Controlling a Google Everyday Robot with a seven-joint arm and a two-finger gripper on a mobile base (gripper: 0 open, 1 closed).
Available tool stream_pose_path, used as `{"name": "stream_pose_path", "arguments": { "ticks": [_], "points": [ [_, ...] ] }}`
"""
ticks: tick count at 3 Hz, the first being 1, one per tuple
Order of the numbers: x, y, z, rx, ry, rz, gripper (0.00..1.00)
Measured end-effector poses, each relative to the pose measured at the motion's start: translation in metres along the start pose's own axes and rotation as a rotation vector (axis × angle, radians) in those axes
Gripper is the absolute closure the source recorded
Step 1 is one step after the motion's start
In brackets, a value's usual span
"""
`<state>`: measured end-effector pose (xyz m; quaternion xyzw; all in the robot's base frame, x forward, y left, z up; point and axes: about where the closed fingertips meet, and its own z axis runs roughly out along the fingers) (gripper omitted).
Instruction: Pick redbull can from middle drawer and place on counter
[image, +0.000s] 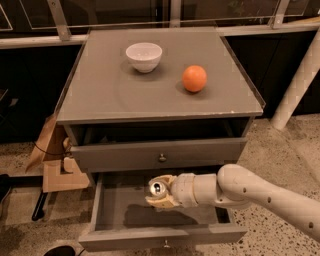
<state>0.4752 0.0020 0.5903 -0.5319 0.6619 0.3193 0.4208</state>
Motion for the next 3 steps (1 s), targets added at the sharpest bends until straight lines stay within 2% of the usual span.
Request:
{"name": "stream_pose_path", "arguments": {
  "ticks": [1, 2, 3],
  "points": [
    [-0.06, 0.0, -0.017, -0.006, -0.04, 0.028, 1.0],
    [-0.148, 0.003, -0.056, 0.022, -0.053, 0.0, 1.0],
    [-0.17, 0.008, -0.063, 0.041, -0.02, -0.053, 1.0]
  ]
}}
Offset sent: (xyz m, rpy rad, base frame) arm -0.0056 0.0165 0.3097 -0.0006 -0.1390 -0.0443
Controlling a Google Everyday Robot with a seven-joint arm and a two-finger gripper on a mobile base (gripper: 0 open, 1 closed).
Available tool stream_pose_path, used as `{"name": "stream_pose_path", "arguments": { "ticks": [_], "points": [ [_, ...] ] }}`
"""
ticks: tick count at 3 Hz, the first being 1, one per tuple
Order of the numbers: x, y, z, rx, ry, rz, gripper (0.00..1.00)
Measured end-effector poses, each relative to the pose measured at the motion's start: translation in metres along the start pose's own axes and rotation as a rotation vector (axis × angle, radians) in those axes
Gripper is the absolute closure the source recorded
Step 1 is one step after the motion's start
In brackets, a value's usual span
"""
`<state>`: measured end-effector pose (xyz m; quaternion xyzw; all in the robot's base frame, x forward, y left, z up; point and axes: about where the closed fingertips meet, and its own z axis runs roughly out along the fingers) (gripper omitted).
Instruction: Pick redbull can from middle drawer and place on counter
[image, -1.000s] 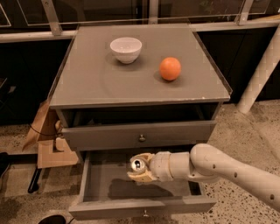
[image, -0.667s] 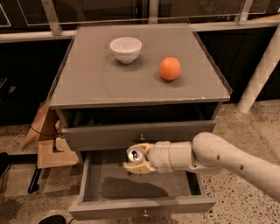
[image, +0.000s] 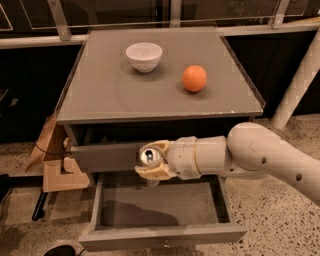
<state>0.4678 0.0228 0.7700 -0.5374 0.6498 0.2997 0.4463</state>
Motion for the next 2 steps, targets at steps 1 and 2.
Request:
{"name": "stream_pose_path", "arguments": {
  "ticks": [1, 2],
  "points": [
    [0.0, 0.0, 0.0, 0.0, 0.0, 0.0, 1.0],
    [-0.017, -0.006, -0.01, 0.016, 0.014, 0.012, 1.0]
  ]
}}
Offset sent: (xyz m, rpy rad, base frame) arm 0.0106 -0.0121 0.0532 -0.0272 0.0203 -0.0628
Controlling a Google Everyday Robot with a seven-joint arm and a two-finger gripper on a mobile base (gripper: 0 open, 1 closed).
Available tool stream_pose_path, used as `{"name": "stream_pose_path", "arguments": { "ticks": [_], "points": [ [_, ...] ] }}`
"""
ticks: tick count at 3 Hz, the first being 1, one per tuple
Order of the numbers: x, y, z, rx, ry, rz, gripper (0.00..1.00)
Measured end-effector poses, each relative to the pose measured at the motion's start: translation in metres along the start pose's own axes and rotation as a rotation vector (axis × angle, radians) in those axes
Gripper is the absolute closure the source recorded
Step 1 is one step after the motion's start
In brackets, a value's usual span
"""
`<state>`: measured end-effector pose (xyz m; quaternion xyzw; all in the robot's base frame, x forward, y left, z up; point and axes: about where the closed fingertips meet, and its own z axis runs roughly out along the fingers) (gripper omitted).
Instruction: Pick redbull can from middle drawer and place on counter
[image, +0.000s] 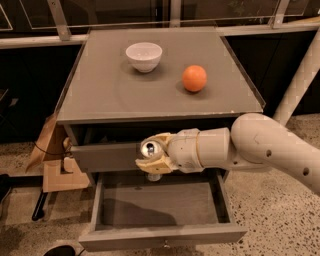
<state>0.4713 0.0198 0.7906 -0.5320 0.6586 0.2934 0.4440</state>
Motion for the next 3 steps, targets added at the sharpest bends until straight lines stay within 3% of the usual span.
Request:
{"name": "stream_pose_path", "arguments": {
  "ticks": [1, 2, 3],
  "points": [
    [-0.044, -0.014, -0.02, 0.012, 0.027, 0.019, 1.0],
    [-0.122, -0.033, -0.042, 0.015, 0.054, 0.002, 1.0],
    [-0.15, -0.041, -0.047, 0.022, 0.024, 0.01, 1.0]
  ]
}}
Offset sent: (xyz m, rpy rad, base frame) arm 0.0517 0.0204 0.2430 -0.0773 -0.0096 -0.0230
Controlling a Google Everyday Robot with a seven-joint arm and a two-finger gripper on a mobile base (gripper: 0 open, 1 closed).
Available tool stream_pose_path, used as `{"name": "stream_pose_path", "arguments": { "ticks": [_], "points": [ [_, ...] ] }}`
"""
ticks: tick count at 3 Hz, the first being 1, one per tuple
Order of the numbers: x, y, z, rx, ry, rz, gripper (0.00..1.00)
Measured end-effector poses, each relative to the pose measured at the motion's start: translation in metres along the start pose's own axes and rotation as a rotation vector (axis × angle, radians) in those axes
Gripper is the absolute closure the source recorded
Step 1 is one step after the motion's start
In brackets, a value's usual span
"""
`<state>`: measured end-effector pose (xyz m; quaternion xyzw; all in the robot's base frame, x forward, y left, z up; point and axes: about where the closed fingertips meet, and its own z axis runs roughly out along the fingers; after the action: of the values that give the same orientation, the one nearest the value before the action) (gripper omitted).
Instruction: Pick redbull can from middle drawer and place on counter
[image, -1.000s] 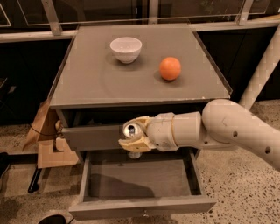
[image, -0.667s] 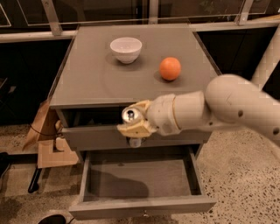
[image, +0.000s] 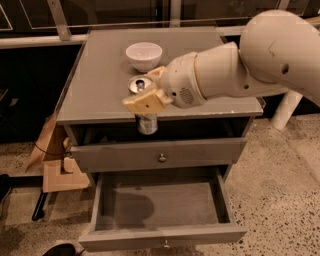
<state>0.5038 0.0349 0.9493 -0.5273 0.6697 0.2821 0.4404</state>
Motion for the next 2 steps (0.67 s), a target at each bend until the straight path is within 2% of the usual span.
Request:
{"name": "stream_pose_path", "arguments": {
  "ticks": [2],
  "points": [
    [-0.002, -0.0056, 0.0011, 0.017, 0.023, 0.01, 1.0]
  ]
}}
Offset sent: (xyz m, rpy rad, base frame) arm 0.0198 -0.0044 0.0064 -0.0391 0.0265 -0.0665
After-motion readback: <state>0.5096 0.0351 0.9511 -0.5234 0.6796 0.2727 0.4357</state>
